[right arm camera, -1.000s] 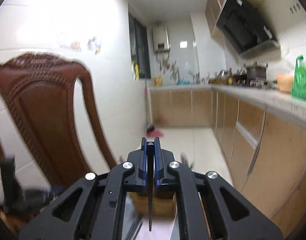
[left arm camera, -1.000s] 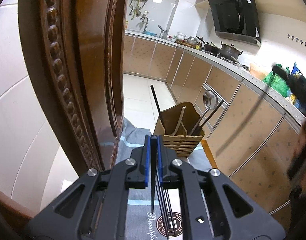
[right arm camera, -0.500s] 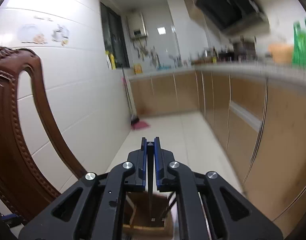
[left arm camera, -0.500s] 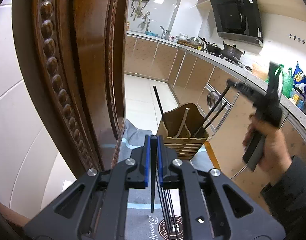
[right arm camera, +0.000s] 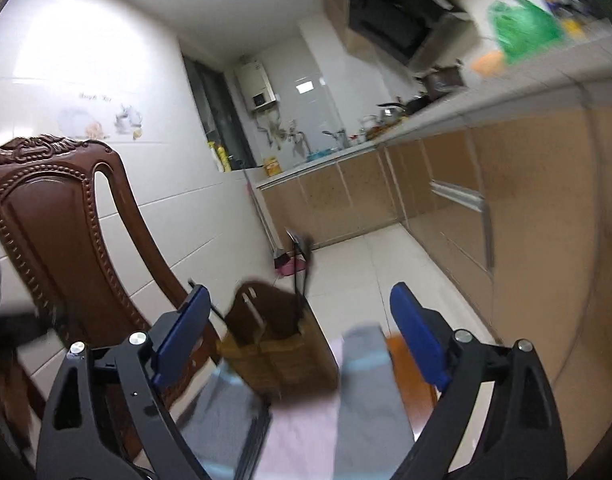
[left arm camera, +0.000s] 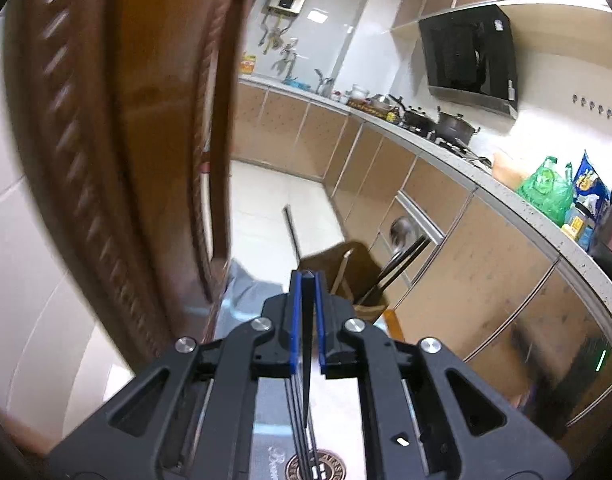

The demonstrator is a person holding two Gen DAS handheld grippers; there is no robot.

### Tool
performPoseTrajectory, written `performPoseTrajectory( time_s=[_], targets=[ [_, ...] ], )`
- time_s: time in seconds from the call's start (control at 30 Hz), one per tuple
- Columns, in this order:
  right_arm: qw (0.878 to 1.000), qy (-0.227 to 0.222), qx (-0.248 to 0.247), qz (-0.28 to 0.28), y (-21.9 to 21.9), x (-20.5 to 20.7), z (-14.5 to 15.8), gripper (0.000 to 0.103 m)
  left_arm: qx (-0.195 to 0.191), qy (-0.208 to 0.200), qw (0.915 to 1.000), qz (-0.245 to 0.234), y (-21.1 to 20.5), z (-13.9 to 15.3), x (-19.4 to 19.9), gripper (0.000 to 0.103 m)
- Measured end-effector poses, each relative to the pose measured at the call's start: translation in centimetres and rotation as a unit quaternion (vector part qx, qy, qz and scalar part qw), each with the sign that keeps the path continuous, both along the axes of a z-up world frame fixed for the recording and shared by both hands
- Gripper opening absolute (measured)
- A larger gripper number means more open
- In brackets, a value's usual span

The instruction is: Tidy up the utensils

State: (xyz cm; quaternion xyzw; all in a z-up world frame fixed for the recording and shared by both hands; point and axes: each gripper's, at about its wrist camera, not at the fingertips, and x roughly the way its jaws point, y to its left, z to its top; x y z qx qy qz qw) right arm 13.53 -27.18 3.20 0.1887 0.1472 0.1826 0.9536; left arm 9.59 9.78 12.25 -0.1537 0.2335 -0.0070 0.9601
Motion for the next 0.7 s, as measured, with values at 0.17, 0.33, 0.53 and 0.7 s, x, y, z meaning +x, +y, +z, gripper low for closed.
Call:
performPoseTrajectory(
  time_s=[0.17,0.33,0.53,0.7],
  targets=[
    [0.994,0.082,0.062,0.021,-1.8,1.4,-3.6,0.089,-0.003,-0.03,0.9995,0.008,-0.3,5.5,3.1,0.006],
    [0.994,0.093,0.063,0.013,-2.5,2.3,-4.6,0.089,0.009,-0.044,0.9989,0.011,-1.1,9.3,7.0,0.007],
    [0.994,0.091,0.06,0.015,-2.6,2.5,-5.0,0.089,0.001,-0.031,0.9995,0.012,-1.2,8.5,12.9,0.007],
    [0.993,0.096,0.062,0.021,-2.7,2.8,-5.3,0.089,-0.019,0.0,0.9998,0.007,-0.9,4.3,17.3,0.007]
  ],
)
